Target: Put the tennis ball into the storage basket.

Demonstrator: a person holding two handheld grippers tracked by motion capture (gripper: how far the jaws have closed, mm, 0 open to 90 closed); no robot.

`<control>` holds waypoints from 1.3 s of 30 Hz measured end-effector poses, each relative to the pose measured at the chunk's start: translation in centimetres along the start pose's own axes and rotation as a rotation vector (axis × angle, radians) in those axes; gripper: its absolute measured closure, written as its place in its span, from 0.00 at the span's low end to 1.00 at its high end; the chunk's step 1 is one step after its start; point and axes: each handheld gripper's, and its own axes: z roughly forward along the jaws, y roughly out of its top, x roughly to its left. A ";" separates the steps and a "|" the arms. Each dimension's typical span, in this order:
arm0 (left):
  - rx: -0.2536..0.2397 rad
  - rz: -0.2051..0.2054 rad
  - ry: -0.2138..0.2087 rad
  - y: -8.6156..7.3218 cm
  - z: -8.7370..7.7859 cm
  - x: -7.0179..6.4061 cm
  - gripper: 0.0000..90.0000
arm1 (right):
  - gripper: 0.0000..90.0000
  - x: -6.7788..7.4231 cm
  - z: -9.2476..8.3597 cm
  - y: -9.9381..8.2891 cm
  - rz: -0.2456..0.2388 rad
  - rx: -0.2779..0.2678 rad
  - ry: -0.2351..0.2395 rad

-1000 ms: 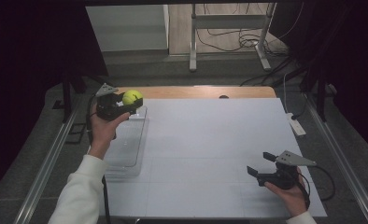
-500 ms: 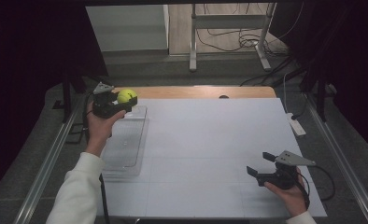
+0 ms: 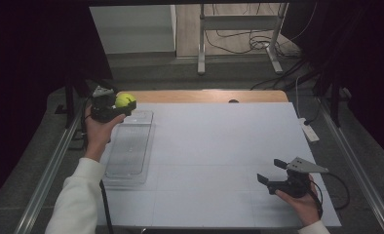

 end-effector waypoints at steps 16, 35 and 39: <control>0.038 -0.002 0.031 -0.4 0.3 0.9 0.30 | 0.11 0.0 0.1 0.0 -0.001 0.002 0.000; 0.121 -0.021 0.052 -1.6 1.4 2.3 0.30 | 0.11 0.0 0.1 0.0 -0.002 0.005 -0.002; 0.141 -0.019 0.052 -1.8 1.8 2.4 0.30 | 0.11 0.0 0.1 0.0 -0.003 0.005 -0.002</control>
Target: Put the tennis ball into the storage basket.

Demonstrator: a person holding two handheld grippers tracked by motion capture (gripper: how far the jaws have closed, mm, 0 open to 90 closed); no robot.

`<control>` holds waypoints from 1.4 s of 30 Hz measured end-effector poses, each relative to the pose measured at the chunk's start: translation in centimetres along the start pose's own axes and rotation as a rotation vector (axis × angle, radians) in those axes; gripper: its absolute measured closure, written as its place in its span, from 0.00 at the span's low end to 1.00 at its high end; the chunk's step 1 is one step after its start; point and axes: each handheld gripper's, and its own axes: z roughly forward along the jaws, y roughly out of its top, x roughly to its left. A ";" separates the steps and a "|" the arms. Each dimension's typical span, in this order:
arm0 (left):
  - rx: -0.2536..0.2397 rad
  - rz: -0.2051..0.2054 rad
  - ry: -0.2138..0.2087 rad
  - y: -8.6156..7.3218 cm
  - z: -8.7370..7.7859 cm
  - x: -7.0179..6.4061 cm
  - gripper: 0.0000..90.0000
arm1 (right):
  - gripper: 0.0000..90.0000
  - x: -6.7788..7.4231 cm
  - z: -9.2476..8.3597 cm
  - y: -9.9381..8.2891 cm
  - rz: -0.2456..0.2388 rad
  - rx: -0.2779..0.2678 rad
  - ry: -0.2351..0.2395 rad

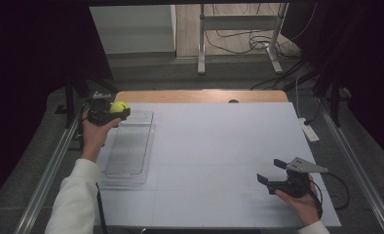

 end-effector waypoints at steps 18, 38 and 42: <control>0.087 0.004 0.011 -0.8 1.5 0.3 0.30 | 0.11 0.0 0.0 0.0 0.001 -0.002 0.002; 0.166 0.014 0.019 -1.4 2.9 0.3 0.30 | 0.11 0.0 0.0 0.0 0.001 0.002 0.000; 0.184 0.024 0.026 -1.5 3.1 0.4 0.30 | 0.11 0.0 0.1 0.0 0.000 0.002 -0.001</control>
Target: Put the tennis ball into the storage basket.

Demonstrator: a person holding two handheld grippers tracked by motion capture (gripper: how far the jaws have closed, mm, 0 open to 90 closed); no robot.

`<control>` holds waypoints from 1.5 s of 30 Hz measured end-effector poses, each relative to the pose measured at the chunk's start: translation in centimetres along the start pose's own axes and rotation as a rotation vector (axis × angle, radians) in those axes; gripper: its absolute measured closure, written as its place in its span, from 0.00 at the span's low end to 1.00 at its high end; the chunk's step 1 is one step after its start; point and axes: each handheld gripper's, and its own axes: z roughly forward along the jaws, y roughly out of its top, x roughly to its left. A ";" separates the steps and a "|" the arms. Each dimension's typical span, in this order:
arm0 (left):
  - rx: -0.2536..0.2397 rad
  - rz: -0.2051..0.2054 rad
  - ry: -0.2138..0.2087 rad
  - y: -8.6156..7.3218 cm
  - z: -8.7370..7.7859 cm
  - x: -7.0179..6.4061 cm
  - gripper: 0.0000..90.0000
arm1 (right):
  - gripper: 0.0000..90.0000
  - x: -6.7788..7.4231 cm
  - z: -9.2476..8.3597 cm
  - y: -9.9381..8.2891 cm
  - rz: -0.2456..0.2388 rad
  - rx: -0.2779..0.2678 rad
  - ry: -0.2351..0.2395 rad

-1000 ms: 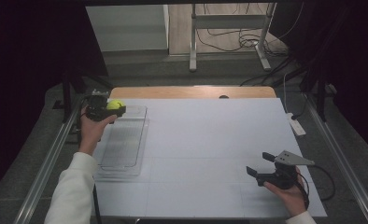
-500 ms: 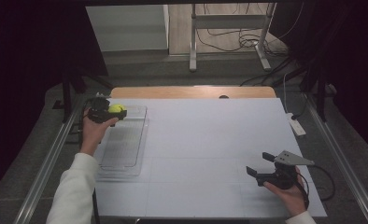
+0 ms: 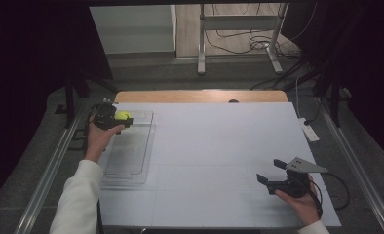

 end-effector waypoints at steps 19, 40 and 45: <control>0.056 0.017 0.006 0.0 1.0 -0.5 0.30 | 0.11 0.0 0.0 0.0 0.001 -0.001 0.002; 0.135 0.044 0.041 -0.1 2.9 -1.1 0.30 | 0.11 -0.1 0.0 -0.1 0.001 -0.001 0.001; 0.143 0.042 0.053 -0.2 3.1 -1.0 0.30 | 0.11 -0.1 0.0 -0.1 0.002 0.001 0.001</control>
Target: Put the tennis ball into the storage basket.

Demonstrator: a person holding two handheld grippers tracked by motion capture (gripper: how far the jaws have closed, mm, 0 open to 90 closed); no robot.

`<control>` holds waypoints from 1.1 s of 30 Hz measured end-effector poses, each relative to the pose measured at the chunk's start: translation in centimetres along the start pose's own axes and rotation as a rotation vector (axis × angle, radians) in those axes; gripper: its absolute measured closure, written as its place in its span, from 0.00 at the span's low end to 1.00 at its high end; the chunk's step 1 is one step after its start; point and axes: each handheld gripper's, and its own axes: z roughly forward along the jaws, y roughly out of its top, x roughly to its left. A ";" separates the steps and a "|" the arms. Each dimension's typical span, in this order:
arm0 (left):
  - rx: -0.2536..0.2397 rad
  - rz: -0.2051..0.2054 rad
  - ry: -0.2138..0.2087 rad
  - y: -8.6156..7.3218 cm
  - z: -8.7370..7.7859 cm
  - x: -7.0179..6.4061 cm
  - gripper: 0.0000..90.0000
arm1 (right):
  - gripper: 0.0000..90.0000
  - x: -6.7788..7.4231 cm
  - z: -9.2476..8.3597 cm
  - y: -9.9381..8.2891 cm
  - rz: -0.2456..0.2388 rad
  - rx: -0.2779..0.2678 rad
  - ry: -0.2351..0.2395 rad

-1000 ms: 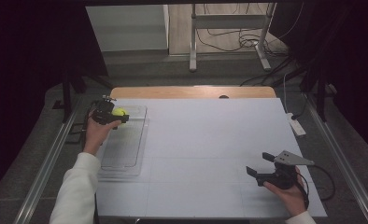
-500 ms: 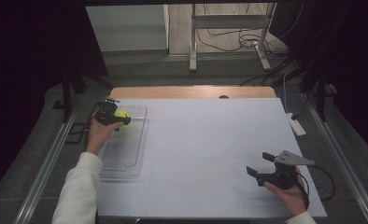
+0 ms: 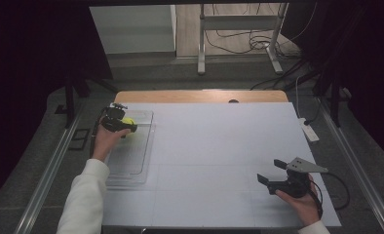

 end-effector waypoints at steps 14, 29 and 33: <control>0.015 0.008 0.044 -0.2 0.8 -0.1 0.29 | 0.11 0.0 0.0 0.0 0.003 0.000 0.001; -0.082 -0.017 0.028 -0.2 -0.4 -0.4 0.16 | 0.11 0.0 -0.1 0.0 0.004 -0.003 0.000; -0.138 -0.010 -0.020 -0.4 -1.6 -0.5 0.15 | 0.11 0.0 -0.2 0.0 0.003 -0.006 0.000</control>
